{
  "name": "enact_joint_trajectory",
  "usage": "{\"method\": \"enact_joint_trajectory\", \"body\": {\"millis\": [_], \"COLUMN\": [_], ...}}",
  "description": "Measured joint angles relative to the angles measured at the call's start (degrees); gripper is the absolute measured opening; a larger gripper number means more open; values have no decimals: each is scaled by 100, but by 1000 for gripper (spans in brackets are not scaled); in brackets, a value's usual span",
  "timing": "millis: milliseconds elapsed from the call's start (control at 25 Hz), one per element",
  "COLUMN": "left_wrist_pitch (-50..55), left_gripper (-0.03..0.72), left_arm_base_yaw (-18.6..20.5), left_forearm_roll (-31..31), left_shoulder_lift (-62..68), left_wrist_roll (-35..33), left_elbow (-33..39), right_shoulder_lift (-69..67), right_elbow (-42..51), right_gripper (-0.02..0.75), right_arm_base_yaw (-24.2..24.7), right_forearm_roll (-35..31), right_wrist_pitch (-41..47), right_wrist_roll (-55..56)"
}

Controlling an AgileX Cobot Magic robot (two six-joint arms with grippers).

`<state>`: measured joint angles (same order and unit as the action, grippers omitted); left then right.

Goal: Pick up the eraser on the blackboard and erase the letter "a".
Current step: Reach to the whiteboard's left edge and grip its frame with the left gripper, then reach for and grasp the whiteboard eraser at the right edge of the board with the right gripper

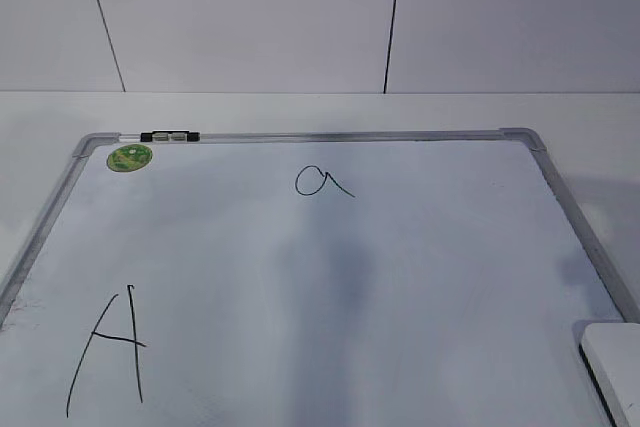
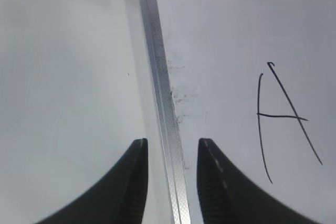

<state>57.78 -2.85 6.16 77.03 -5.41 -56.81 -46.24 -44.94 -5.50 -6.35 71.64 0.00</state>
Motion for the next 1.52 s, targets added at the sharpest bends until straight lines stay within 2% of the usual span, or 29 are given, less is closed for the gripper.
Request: {"method": "enact_joint_trajectory", "body": {"millis": [240,600,1520], "left_wrist_pitch": [-132,-749,-1245], "left_gripper": [239,239,237], "left_arm_base_yaw": [0,0,0], "left_forearm_roll": [-123,-123,-123], "left_shoulder_lift": [1132,2089,2898], "left_wrist_roll": [0,0,0], "left_elbow": [-415,-499,-524], "right_shoulder_lift": [0,0,0], "right_elbow": [0,0,0], "right_gripper": [539,539,540], "right_arm_base_yaw": [0,0,0], "right_forearm_roll": [-13,-35,-35], "right_wrist_pitch": [0,0,0], "right_wrist_roll": [30,40,40]}}
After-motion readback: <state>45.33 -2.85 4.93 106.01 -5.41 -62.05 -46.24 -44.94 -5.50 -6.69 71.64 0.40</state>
